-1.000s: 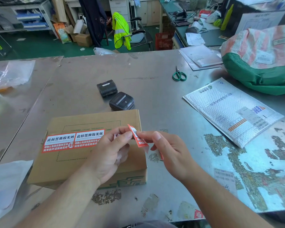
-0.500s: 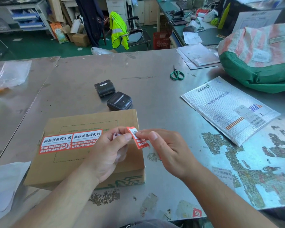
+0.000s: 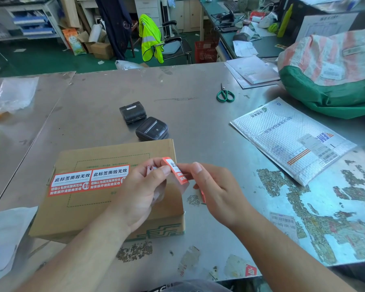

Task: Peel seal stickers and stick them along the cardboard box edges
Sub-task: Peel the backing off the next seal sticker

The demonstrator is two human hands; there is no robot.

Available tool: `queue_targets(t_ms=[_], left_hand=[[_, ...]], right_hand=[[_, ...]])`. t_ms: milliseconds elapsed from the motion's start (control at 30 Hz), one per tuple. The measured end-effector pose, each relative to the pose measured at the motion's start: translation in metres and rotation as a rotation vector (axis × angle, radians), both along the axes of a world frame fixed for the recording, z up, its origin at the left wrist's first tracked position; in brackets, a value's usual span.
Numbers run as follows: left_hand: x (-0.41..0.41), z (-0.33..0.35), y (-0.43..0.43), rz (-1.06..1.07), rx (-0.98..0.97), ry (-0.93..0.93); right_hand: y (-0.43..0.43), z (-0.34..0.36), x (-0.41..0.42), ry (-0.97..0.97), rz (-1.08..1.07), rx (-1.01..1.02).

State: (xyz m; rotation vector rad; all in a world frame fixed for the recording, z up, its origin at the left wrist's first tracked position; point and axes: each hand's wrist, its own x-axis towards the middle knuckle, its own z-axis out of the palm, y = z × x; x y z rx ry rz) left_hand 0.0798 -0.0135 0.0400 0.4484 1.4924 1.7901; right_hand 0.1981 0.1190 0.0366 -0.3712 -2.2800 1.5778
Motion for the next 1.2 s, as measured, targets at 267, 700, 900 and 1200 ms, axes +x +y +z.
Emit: queue_targets(t_ms=[267, 700, 900, 1200], left_hand=[[0.016, 0.003, 0.011, 0.002, -0.022, 0.032], [0.014, -0.004, 0.017, 0.016, -0.180, 0.135], [0.014, 0.002, 0.019, 0.001, -0.154, -0.152], [0.021, 0.011, 0.020, 0.059, -0.213, 0.277]], right_hand=[[0.001, -0.011, 0.000, 0.006, -0.010, -0.001], [0.003, -0.011, 0.003, 0.025, -0.054, 0.096], [0.003, -0.004, 0.003, 0.060, -0.045, 0.124], [0.005, -0.002, -0.001, -0.002, -0.016, -0.424]])
